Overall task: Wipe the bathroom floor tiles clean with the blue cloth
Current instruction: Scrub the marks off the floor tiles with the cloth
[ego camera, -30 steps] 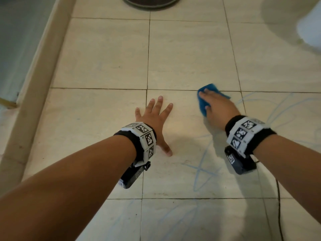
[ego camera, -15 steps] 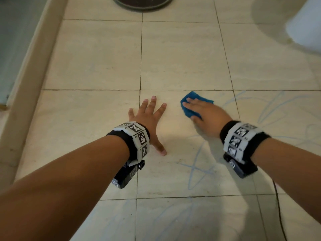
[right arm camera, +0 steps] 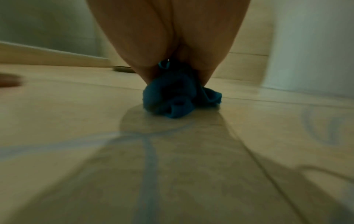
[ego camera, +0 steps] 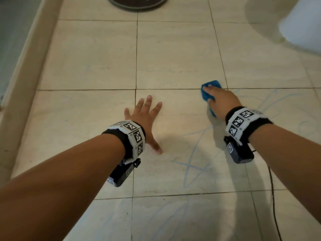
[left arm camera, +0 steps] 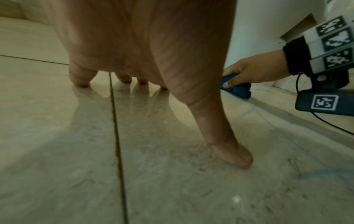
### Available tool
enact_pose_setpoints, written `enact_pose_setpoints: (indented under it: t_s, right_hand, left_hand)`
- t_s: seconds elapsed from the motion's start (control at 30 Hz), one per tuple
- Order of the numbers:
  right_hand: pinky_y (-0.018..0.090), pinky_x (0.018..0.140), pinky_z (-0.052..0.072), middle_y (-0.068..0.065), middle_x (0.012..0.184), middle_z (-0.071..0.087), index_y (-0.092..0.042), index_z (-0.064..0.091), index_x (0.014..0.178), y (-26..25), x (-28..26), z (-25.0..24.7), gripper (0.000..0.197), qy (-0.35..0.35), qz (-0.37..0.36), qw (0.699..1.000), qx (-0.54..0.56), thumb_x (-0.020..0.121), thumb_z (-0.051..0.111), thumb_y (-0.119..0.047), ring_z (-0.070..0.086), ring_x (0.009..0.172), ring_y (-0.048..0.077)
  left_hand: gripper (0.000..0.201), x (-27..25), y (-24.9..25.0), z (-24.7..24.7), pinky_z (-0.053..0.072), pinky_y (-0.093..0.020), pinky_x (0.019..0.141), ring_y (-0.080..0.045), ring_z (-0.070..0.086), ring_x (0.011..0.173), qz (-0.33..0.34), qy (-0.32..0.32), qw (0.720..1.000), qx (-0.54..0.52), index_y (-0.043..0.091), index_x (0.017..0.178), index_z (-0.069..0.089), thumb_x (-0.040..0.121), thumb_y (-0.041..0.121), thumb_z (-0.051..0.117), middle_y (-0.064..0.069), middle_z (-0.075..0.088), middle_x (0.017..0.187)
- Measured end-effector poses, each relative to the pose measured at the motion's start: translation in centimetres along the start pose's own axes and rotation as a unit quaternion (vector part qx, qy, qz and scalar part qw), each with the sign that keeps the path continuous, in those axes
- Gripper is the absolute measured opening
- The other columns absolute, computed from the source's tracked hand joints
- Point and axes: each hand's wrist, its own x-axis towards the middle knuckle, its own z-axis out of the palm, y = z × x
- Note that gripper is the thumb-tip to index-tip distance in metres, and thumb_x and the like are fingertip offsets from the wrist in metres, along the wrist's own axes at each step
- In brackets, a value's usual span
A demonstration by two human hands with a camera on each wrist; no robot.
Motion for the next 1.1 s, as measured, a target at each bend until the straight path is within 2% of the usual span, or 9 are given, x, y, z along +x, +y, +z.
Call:
enact_pose_setpoints:
  t_s: [0.1,0.27,0.37,0.47,0.67,0.77,0.87,1.03,1.1]
  right_hand:
    - [0.030,0.113,0.019,0.002,0.157,0.016,-0.017,0.025,0.148,0.9,-0.4,-0.6,0.050,-0.005,0.043,0.999,-0.023,0.100,0.037,-0.014,0.024,0.141,0.024]
    - [0.026,0.114,0.014,-0.005,0.156,0.020,-0.023,0.030,0.146,-1.3,-1.6,1.7,0.049,-0.035,-0.090,0.995,-0.026,0.099,0.039,-0.014,0.019,0.143,0.015]
    - [0.027,0.113,0.017,-0.001,0.155,0.024,-0.019,0.033,0.145,1.0,-0.4,-0.4,0.049,-0.002,-0.018,1.000,-0.004,0.098,0.042,-0.012,0.028,0.140,0.022]
    - [0.029,0.111,0.019,0.003,0.156,0.020,-0.017,0.028,0.147,2.2,-0.7,-1.1,0.049,0.011,0.046,0.999,-0.011,0.099,0.040,-0.013,0.027,0.140,0.025]
    - [0.026,0.114,0.015,-0.006,0.155,0.022,-0.023,0.033,0.145,0.0,-2.5,1.9,0.049,-0.023,-0.087,0.996,-0.010,0.098,0.041,-0.012,0.021,0.143,0.014]
    - [0.025,0.113,0.017,0.000,0.154,0.026,-0.019,0.035,0.144,2.3,-1.7,0.4,0.048,0.011,-0.016,1.000,0.000,0.097,0.044,-0.011,0.028,0.140,0.020]
    - [0.028,0.112,0.018,0.004,0.155,0.023,-0.016,0.031,0.146,3.1,-2.0,0.0,0.049,0.033,0.050,0.998,0.004,0.099,0.041,-0.012,0.027,0.140,0.024]
    - [0.023,0.112,0.013,-0.004,0.155,0.020,-0.021,0.030,0.147,0.3,-3.3,2.3,0.050,-0.026,-0.066,0.997,-0.022,0.098,0.040,-0.013,0.019,0.143,0.015]
    - [0.024,0.112,0.016,-0.002,0.154,0.023,-0.020,0.033,0.145,0.9,-2.8,1.6,0.049,-0.016,-0.058,0.998,-0.022,0.098,0.042,-0.012,0.025,0.141,0.018]
  left_hand:
    - [0.155,0.0,0.0,0.0,0.002,-0.062,0.115,-0.023,-0.027,0.144,0.000,-0.001,1.000,0.001,0.035,0.145,-0.029,0.044,0.069,0.083,0.001,-0.040,0.151]
    - [0.155,0.2,0.0,-0.1,0.002,-0.062,0.115,-0.023,-0.026,0.144,-0.002,-0.003,1.000,0.003,0.035,0.145,-0.029,0.044,0.069,0.083,0.001,-0.040,0.151]
    - [0.155,0.1,0.0,0.0,0.002,-0.062,0.115,-0.023,-0.026,0.144,-0.001,-0.002,1.000,0.004,0.035,0.145,-0.028,0.044,0.069,0.083,0.001,-0.040,0.151]
    - [0.155,0.1,0.0,0.0,0.002,-0.062,0.115,-0.023,-0.026,0.144,0.000,0.000,1.000,0.002,0.035,0.146,-0.028,0.044,0.068,0.084,0.001,-0.039,0.152]
    - [0.154,0.1,0.1,-0.1,0.003,-0.062,0.115,-0.024,-0.025,0.144,-0.002,0.001,1.000,0.007,0.034,0.146,-0.027,0.044,0.069,0.083,0.000,-0.038,0.152]
    - [0.154,0.0,0.1,-0.1,0.004,-0.063,0.115,-0.025,-0.025,0.144,-0.002,0.000,1.000,0.010,0.033,0.146,-0.027,0.044,0.069,0.083,0.000,-0.038,0.152]
    - [0.155,0.1,0.1,-0.1,0.004,-0.064,0.114,-0.025,-0.025,0.145,0.000,0.000,1.000,0.009,0.033,0.147,-0.027,0.044,0.069,0.083,-0.001,-0.038,0.152]
    - [0.155,0.3,0.0,0.0,0.003,-0.064,0.114,-0.025,-0.026,0.144,-0.001,-0.001,1.000,0.009,0.033,0.146,-0.027,0.044,0.068,0.084,-0.001,-0.039,0.152]
    - [0.155,0.3,0.1,0.0,0.004,-0.064,0.114,-0.026,-0.025,0.145,0.001,0.001,1.000,0.011,0.033,0.147,-0.027,0.044,0.068,0.084,-0.001,-0.038,0.153]
